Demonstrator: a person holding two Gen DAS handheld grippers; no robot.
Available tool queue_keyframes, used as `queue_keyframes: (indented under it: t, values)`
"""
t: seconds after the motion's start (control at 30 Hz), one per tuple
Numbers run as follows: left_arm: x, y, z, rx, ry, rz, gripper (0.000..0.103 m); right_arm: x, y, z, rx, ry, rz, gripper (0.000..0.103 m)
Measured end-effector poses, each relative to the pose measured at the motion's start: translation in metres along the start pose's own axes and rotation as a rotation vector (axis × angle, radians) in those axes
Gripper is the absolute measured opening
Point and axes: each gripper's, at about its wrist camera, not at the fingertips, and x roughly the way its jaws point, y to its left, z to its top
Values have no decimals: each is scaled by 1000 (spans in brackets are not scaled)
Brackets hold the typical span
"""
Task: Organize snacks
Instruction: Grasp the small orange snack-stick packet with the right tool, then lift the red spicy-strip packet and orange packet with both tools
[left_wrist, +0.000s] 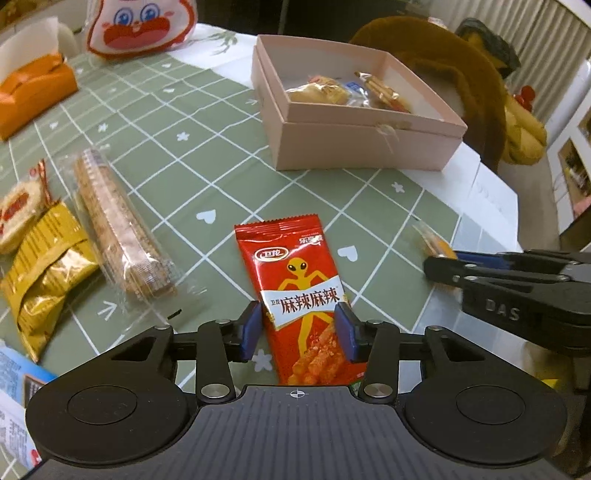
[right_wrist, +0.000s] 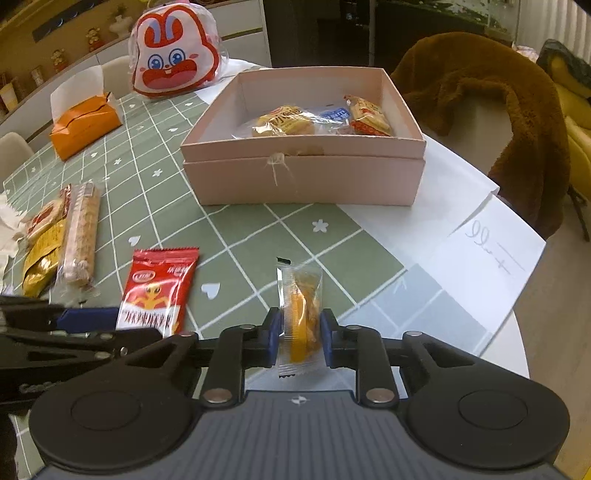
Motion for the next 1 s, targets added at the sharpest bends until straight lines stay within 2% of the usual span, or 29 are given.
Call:
queue_keyframes:
  t: [0.23, 0.4, 0.5, 0.6, 0.7, 0.8, 0.93, 1.0]
  values:
    - [3, 5, 3, 8, -33, -23, 51, -1, -11, -9, 15, 0, -18, 22]
    - [13, -3, 13, 69, -68, -30, 53, -3, -11, -14, 19, -4, -23, 23]
    - [7, -13, 12, 111, -54, -11, 51, -4, -16, -14, 36, -2, -24, 23]
    - [4, -30, 3, 214, -56, 47, 52, -4, -22, -14, 56, -6, -27, 24]
    - [4, -42, -2, 264, -83, 95, 53, -4, -24, -14, 67, -5, -24, 24]
    - [7, -39, 1, 225, -83, 75, 53, -4, -22, -14, 55, -5, -25, 25]
    - [10, -24, 9, 88, -46, 15, 54, -3, -21, -14, 49, -5, -21, 28]
    - [7, -21, 11, 50, -60, 5, 53, -3, -22, -13, 54, -6, -17, 28]
